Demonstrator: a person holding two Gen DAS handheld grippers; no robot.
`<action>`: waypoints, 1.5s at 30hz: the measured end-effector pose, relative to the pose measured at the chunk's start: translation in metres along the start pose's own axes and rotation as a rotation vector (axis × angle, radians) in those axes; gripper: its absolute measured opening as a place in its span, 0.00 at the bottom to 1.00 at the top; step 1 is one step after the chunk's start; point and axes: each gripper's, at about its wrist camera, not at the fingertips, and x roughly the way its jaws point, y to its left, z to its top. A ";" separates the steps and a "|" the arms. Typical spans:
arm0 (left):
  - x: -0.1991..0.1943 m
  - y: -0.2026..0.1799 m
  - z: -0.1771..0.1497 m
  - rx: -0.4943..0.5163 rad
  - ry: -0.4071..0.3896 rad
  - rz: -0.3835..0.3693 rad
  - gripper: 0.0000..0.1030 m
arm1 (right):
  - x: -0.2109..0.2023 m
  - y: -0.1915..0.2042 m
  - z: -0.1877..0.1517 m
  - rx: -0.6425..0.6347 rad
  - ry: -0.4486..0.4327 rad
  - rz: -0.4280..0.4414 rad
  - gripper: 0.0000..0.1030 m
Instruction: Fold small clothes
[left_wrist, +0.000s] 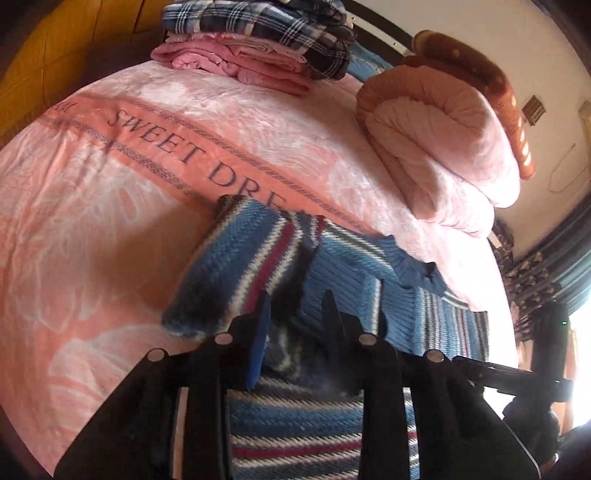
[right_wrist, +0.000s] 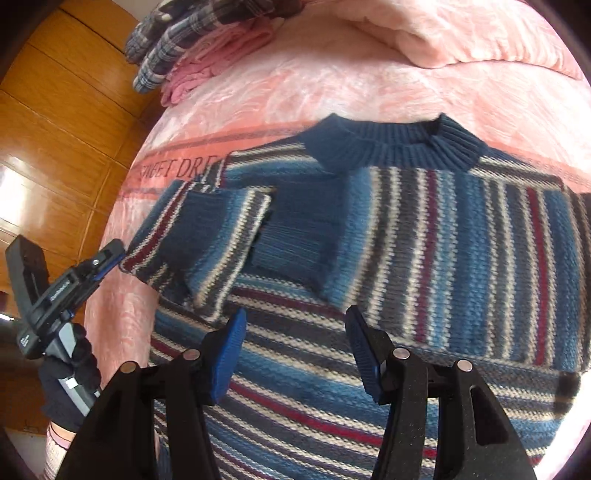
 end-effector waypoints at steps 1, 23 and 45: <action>0.008 0.002 0.004 0.005 0.021 0.023 0.26 | 0.006 0.009 0.003 -0.006 0.007 0.005 0.55; 0.009 0.043 -0.007 -0.111 0.006 0.027 0.35 | 0.090 0.042 0.023 0.088 0.116 0.175 0.13; 0.068 -0.019 -0.032 0.030 0.124 0.063 0.40 | 0.011 -0.036 0.011 -0.037 -0.023 -0.160 0.31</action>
